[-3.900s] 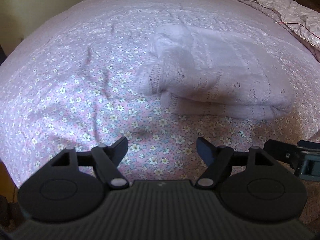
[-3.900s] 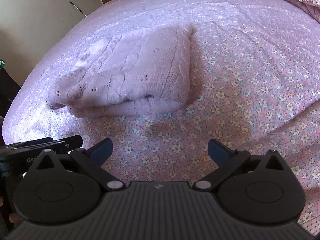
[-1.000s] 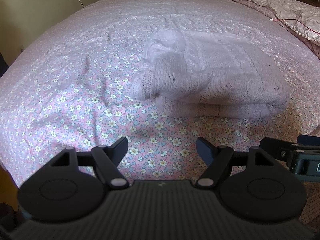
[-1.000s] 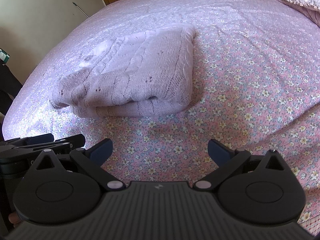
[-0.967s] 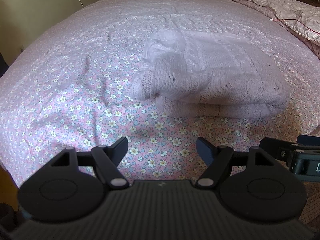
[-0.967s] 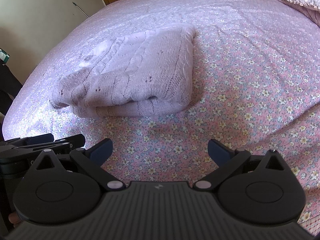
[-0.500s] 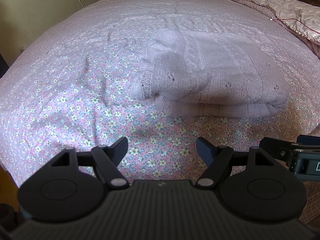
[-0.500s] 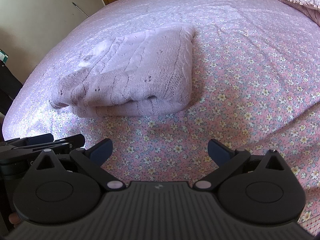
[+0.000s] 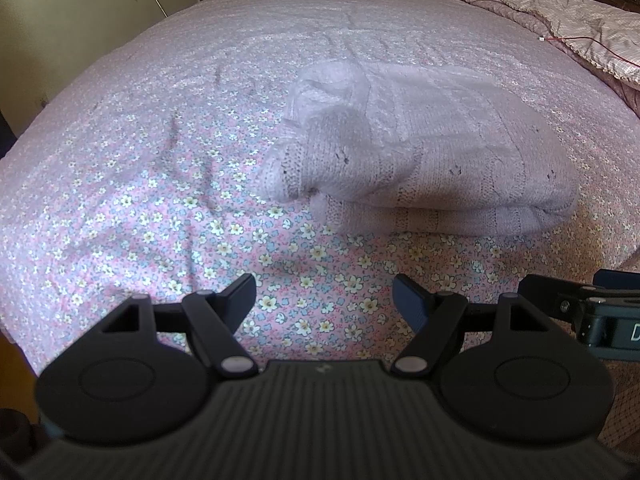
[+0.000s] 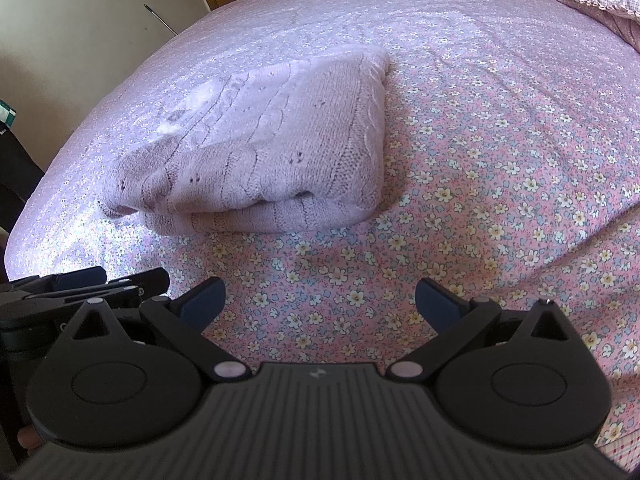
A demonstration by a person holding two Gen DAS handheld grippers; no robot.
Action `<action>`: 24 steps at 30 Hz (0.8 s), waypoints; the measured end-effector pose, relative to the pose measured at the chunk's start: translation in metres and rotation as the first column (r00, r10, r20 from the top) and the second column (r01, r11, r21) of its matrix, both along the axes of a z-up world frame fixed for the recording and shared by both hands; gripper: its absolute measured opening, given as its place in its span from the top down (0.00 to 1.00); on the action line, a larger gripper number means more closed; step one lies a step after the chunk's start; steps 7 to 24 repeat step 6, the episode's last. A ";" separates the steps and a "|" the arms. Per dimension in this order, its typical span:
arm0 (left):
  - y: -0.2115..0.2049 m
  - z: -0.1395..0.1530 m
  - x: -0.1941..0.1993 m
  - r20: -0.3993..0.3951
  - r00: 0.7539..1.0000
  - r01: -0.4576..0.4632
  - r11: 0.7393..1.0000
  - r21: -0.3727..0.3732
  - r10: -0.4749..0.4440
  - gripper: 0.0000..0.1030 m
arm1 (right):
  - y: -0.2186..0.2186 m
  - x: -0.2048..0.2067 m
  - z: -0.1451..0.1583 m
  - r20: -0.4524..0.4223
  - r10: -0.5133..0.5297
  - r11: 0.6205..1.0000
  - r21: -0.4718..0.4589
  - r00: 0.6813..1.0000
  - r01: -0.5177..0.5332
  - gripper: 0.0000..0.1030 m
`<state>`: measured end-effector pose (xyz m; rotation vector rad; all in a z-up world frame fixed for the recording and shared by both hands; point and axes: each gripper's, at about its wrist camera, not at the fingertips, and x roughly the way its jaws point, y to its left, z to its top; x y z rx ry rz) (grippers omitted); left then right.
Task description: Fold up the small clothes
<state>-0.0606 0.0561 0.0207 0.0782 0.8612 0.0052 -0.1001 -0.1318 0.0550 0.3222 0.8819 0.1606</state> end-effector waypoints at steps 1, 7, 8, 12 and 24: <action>0.000 0.000 0.000 0.000 1.000 0.000 1.000 0.000 0.000 0.26 | 0.000 0.000 0.000 0.001 0.000 1.000 0.000 1.000 0.000 0.00; 0.000 0.000 0.000 -0.001 1.000 0.001 1.000 0.005 -0.001 0.26 | -0.001 0.000 0.000 0.000 -0.003 1.000 -0.001 1.000 0.003 0.00; 0.000 0.000 0.000 -0.001 1.000 0.001 1.000 0.005 -0.001 0.26 | -0.001 0.000 0.000 0.000 -0.003 1.000 -0.001 1.000 0.003 0.00; 0.000 0.000 0.000 -0.001 1.000 0.001 1.000 0.005 -0.001 0.26 | -0.001 0.000 0.000 0.000 -0.003 1.000 -0.001 1.000 0.003 0.00; 0.000 0.000 0.000 -0.001 1.000 0.001 1.000 0.005 -0.001 0.26 | -0.001 0.000 0.000 0.000 -0.003 1.000 -0.001 1.000 0.003 0.00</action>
